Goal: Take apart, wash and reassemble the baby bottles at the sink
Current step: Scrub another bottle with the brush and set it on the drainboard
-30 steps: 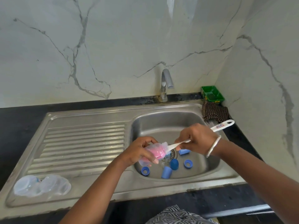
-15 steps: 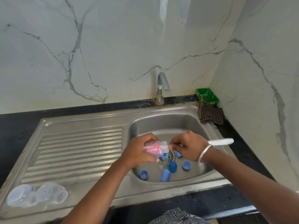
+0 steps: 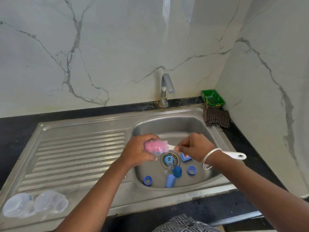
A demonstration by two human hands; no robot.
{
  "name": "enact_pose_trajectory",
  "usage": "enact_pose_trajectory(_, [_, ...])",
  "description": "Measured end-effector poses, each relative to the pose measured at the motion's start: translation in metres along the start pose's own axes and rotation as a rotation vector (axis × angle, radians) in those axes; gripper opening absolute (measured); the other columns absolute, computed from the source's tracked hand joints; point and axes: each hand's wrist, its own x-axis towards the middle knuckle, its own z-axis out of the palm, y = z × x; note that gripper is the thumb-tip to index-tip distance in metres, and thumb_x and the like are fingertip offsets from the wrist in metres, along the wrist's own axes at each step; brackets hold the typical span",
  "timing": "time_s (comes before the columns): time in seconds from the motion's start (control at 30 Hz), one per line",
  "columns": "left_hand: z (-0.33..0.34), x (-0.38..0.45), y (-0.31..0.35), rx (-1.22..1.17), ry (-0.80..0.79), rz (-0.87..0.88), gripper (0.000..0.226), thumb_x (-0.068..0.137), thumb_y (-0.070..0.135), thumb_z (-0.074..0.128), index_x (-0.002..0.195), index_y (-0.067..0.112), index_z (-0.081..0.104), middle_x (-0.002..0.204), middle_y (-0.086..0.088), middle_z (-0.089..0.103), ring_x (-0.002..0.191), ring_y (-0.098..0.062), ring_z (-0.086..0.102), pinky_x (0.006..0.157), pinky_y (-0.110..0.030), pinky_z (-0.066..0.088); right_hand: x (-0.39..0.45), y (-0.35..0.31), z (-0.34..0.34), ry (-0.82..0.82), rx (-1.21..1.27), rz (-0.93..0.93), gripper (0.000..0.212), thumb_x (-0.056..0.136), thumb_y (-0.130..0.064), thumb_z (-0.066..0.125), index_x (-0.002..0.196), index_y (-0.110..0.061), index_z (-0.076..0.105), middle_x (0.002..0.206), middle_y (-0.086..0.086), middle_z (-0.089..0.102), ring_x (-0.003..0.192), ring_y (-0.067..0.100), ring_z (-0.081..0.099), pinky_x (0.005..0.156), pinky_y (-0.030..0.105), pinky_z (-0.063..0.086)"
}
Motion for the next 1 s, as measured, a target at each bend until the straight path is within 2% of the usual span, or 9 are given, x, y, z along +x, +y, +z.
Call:
enact_pose_trajectory(0.07, [0.003,0.004,0.003,-0.110,-0.018,-0.070,0.067,0.049,0.007,0.093,0.110,0.025,0.073,0.100,0.015,0.072,0.092,0.002,0.066,0.076,-0.015,0.050,-0.001,0.001,0.008,0.122,-0.168,-0.169,0.020,0.085,-0.048,0.067,0.093,-0.034,0.078,0.077,-0.006,0.075,0.073,0.011,0.069,0.068,0.029,0.054])
enact_pose_trajectory(0.17, [-0.001,0.009,0.005,-0.223,-0.113,-0.163,0.057,0.046,0.007,0.091,0.099,0.021,0.077,0.090,0.009,0.074,0.083,-0.003,0.066,0.071,-0.017,0.049,0.000,0.011,0.016,0.340,-0.343,-0.502,0.036,0.085,-0.060,0.050,0.093,-0.036,0.077,0.073,-0.009,0.072,0.065,0.016,0.068,0.050,0.030,0.051])
enact_pose_trajectory(0.27, [-0.008,0.011,0.002,-0.330,-0.276,-0.237,0.051,0.041,0.021,0.084,0.091,0.011,0.077,0.082,-0.001,0.071,0.079,-0.017,0.065,0.068,-0.028,0.051,0.000,0.022,0.008,0.371,-0.414,-0.739,0.031,0.089,-0.053,0.053,0.094,-0.033,0.076,0.078,-0.013,0.070,0.067,0.013,0.068,0.044,0.027,0.049])
enact_pose_trajectory(0.47, [-0.018,0.011,-0.003,-0.525,-0.469,-0.354,0.046,0.048,0.020,0.080,0.090,0.002,0.074,0.086,-0.010,0.070,0.082,-0.027,0.068,0.059,-0.033,0.057,0.002,0.030,-0.023,0.408,-0.352,-0.873,0.029,0.091,-0.045,0.059,0.094,-0.024,0.078,0.081,-0.010,0.072,0.071,0.012,0.069,0.051,0.026,0.052])
enact_pose_trajectory(0.57, [-0.018,0.011,0.000,-0.484,-0.446,-0.357,0.038,0.051,0.014,0.081,0.088,0.007,0.077,0.085,-0.007,0.071,0.081,-0.024,0.067,0.062,-0.032,0.056,0.003,0.030,-0.026,0.400,-0.421,-0.893,0.025,0.090,-0.041,0.060,0.095,-0.024,0.078,0.081,-0.010,0.072,0.071,0.012,0.068,0.052,0.026,0.052])
enact_pose_trajectory(0.67, [-0.012,0.011,0.009,-0.279,-0.345,-0.260,0.056,0.046,0.022,0.088,0.101,0.016,0.077,0.094,0.001,0.073,0.091,-0.020,0.067,0.075,-0.030,0.053,0.003,0.026,-0.014,0.384,-0.506,-0.826,0.026,0.090,-0.041,0.055,0.095,-0.027,0.076,0.079,-0.011,0.069,0.071,0.013,0.068,0.046,0.027,0.050])
enact_pose_trajectory(0.73, [-0.006,0.010,0.014,-0.131,-0.274,-0.203,0.063,0.048,0.012,0.091,0.108,0.020,0.074,0.102,0.008,0.072,0.096,-0.013,0.066,0.080,-0.027,0.054,0.002,0.019,0.000,0.367,-0.584,-0.742,0.033,0.090,-0.045,0.046,0.093,-0.029,0.074,0.075,-0.010,0.068,0.068,0.015,0.068,0.043,0.025,0.046])
enact_pose_trajectory(0.87, [0.004,0.004,0.024,0.165,-0.086,0.013,0.061,0.054,-0.001,0.081,0.106,0.029,0.071,0.097,0.015,0.069,0.085,-0.001,0.062,0.069,-0.024,0.053,-0.002,0.001,0.014,0.204,-0.577,-0.331,0.035,0.093,-0.049,0.042,0.097,-0.030,0.071,0.082,-0.006,0.070,0.078,0.019,0.066,0.062,0.031,0.049])
enact_pose_trajectory(1.0, [0.001,0.003,0.009,0.305,0.089,0.182,0.054,0.062,0.010,0.072,0.109,0.036,0.066,0.097,0.027,0.062,0.093,-0.007,0.056,0.085,-0.033,0.046,0.002,-0.010,0.019,-0.067,0.337,0.157,0.032,0.095,-0.029,0.060,0.068,-0.013,0.070,0.045,-0.006,0.046,0.045,0.014,0.041,0.046,0.023,0.034])
